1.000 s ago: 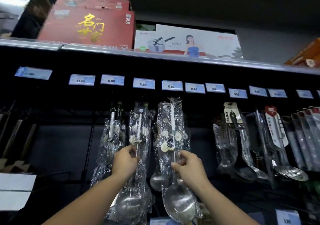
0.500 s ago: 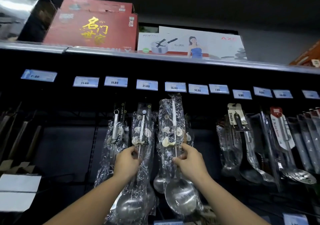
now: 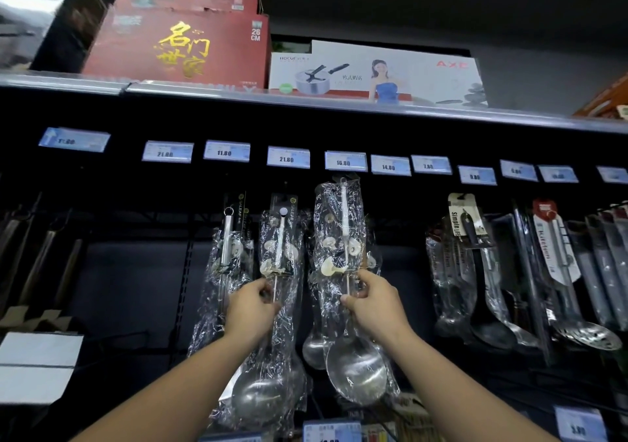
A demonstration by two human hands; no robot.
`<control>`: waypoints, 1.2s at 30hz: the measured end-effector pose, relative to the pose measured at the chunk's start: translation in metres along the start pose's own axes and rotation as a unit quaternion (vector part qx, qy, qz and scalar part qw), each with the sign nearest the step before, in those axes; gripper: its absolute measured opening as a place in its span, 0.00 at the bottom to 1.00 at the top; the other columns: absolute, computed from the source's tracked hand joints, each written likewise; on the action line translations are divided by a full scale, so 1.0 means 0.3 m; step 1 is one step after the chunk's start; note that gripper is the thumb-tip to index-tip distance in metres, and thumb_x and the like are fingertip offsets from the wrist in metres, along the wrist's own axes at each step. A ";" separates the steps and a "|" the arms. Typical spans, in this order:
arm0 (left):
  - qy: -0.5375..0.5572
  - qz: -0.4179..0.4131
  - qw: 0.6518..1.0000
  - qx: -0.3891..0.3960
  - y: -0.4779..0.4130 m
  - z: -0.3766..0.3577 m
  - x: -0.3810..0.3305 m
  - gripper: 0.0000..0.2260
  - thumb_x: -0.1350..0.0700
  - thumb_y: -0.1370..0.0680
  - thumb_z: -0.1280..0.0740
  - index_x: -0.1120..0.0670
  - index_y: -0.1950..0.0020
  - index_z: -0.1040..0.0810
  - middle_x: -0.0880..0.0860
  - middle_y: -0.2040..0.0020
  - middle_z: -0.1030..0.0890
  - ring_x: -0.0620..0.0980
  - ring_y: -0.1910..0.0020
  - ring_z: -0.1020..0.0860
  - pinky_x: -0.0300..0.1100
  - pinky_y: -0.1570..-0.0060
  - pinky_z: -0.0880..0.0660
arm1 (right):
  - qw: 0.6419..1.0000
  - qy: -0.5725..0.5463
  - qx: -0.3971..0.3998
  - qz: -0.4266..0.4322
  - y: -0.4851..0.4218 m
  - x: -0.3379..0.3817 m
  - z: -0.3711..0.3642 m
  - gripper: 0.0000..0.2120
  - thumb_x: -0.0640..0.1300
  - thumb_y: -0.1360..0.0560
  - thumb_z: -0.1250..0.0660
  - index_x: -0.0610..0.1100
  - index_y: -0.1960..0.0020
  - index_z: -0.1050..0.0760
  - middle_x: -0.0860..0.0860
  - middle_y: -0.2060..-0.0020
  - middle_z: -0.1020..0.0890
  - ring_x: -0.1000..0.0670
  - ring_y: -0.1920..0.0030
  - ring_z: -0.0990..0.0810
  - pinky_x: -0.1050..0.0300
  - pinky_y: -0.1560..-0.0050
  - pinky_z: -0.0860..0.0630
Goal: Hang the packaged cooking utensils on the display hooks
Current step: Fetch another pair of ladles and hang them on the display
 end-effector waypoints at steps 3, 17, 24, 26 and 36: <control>0.001 0.000 1.000 0.000 -0.001 -0.004 0.000 0.07 0.60 0.25 0.26 0.55 0.50 0.21 0.51 0.59 0.19 0.46 0.69 0.23 0.37 0.72 0.29 | 1.000 -0.004 0.002 0.000 -0.005 0.000 0.003 0.32 0.42 0.24 0.27 0.48 0.23 0.35 0.42 0.60 0.16 0.53 0.72 0.27 0.58 0.71 0.25; 0.016 0.003 1.000 0.001 -0.010 -0.022 0.010 0.10 0.59 0.25 0.26 0.57 0.45 0.20 0.50 0.57 0.19 0.45 0.68 0.23 0.33 0.73 0.31 | 1.000 0.027 -0.004 0.009 -0.015 -0.025 0.015 0.27 0.45 0.24 0.27 0.49 0.27 0.30 0.42 0.62 0.15 0.52 0.72 0.26 0.51 0.67 0.21; 0.028 0.012 1.000 0.004 -0.023 -0.037 0.026 0.13 0.59 0.25 0.26 0.57 0.41 0.20 0.51 0.54 0.18 0.46 0.68 0.22 0.34 0.73 0.29 | 0.998 0.058 -0.002 -0.001 -0.072 -0.034 -0.005 0.29 0.44 0.24 0.27 0.48 0.26 0.31 0.45 0.49 0.15 0.56 0.76 0.27 0.59 0.70 0.25; 0.032 0.016 0.999 0.004 -0.027 -0.045 0.031 0.14 0.59 0.24 0.27 0.58 0.39 0.21 0.51 0.56 0.18 0.45 0.71 0.24 0.34 0.76 0.31 | 0.997 0.073 -0.003 -0.012 -0.093 -0.053 -0.023 0.29 0.44 0.25 0.27 0.48 0.26 0.31 0.44 0.41 0.17 0.56 0.75 0.25 0.59 0.70 0.24; 0.092 0.051 0.994 -0.006 -0.100 -0.124 0.096 0.24 0.61 0.23 0.29 0.55 0.27 0.28 0.51 0.51 0.18 0.45 0.72 0.24 0.37 0.79 0.29 | 0.992 0.118 0.010 -0.052 -0.215 -0.148 -0.152 0.27 0.43 0.24 0.27 0.47 0.27 0.31 0.49 0.52 0.19 0.48 0.59 0.15 0.52 0.59 0.17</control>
Point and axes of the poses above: each hand's wrist, its own y-axis away from the middle knuckle, its own z-axis out of the back of the hand, x = y × z, the point moved 7 cm from there along -y, towards the middle knuckle
